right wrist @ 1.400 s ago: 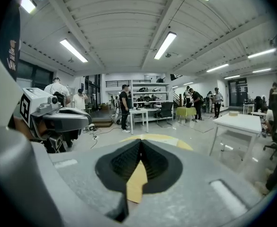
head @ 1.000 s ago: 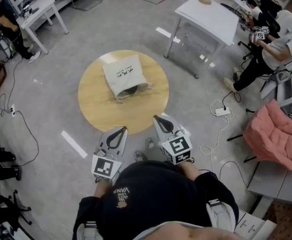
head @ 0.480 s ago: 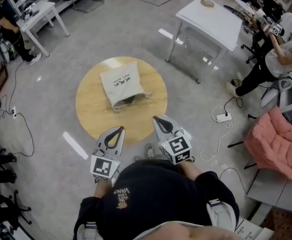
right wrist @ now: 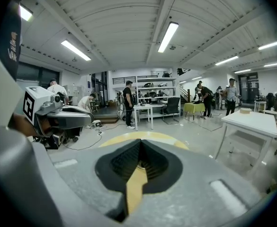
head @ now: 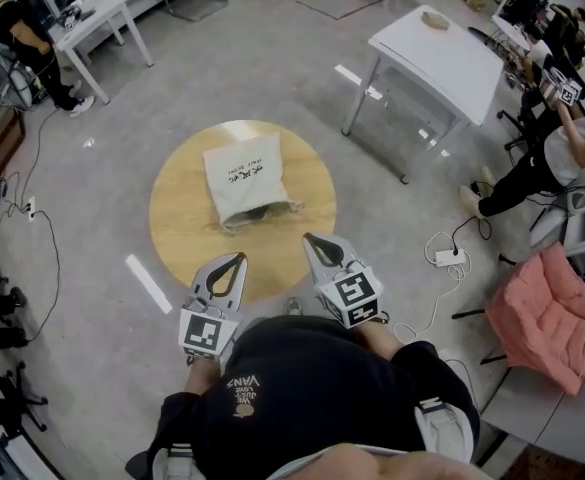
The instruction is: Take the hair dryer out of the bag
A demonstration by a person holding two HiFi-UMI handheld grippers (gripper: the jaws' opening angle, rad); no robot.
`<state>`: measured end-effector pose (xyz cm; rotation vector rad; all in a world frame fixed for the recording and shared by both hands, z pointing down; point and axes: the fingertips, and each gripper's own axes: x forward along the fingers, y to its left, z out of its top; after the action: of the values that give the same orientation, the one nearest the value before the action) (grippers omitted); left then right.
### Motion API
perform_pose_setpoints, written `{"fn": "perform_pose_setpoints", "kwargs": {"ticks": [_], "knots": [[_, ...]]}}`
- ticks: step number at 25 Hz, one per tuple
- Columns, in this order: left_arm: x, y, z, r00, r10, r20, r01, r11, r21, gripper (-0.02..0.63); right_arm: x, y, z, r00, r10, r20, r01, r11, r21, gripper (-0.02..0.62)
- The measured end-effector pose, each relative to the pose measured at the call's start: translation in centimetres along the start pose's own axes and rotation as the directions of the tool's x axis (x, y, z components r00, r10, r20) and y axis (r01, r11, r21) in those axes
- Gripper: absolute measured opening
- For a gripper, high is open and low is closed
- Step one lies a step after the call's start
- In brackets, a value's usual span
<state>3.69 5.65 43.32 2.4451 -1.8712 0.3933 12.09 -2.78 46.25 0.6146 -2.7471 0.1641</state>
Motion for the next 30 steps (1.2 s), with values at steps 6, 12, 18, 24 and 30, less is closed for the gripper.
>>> {"fn": "perform_pose_setpoints", "kwargs": {"ticks": [6, 12, 18, 24, 30], "knots": [[0.6, 0.9, -0.7, 0.998, 0.055, -0.008, -0.055, 0.998, 0.013, 0.009, 1.4, -0.7, -0.4, 0.999, 0.041, -0.002, -0.041, 0.999, -0.010, -0.002], [0.3, 1.5, -1.4, 0.998, 0.057, -0.021, -0.057, 0.998, 0.016, 0.009, 2.1, 0.1, -0.5, 0.998, 0.060, -0.008, -0.060, 0.998, 0.003, -0.002], [-0.2, 3.3, -1.7, 1.000, 0.009, -0.024, -0.008, 1.000, 0.017, 0.009, 3.7, 1.1, -0.1, 1.000, 0.021, -0.014, -0.021, 1.000, 0.019, -0.002], [-0.4, 5.5, -2.5, 0.997, -0.065, -0.032, 0.066, 0.997, 0.035, 0.009, 5.2, 2.2, 0.6, 0.999, -0.046, -0.016, 0.047, 0.998, 0.038, -0.002], [0.2, 7.2, -2.6, 0.990, -0.133, -0.036, 0.135, 0.989, 0.060, 0.009, 6.2, 2.7, 1.0, 0.994, -0.103, -0.025, 0.104, 0.993, 0.061, -0.002]]}}
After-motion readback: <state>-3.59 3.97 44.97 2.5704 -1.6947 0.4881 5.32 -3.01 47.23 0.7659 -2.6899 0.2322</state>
